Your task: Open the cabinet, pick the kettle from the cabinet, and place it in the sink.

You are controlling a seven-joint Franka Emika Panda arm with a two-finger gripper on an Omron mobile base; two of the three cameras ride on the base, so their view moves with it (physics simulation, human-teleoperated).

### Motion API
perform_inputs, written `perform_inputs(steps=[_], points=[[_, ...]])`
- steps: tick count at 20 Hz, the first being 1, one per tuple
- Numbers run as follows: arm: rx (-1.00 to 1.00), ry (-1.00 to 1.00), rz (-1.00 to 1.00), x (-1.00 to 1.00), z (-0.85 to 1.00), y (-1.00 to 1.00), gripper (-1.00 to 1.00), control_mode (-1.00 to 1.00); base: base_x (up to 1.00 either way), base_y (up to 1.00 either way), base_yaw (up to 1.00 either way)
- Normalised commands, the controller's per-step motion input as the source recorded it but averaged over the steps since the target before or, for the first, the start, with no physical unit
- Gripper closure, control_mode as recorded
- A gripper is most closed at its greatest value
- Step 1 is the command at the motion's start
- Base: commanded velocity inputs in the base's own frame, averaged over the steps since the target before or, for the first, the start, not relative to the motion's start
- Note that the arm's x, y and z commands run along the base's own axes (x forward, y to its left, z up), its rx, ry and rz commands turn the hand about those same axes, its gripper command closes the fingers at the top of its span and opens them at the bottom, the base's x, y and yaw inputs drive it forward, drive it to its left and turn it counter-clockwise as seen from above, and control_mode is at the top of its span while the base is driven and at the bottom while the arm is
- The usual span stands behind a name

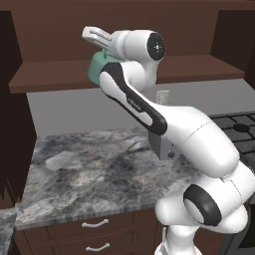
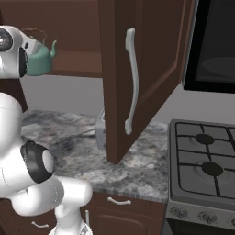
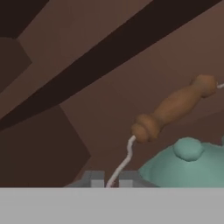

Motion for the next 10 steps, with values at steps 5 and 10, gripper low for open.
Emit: perform_inputs(steps=[5, 10], points=[[0.00, 0.00, 0.00, -0.58, 0.02, -0.22, 1.00, -1.00, 0.00, 0.00, 0.00], [0.00, 0.07, -0.02, -0.52, -0.07, -0.29, 1.00, -1.00, 0.00, 0.00, 0.00]])
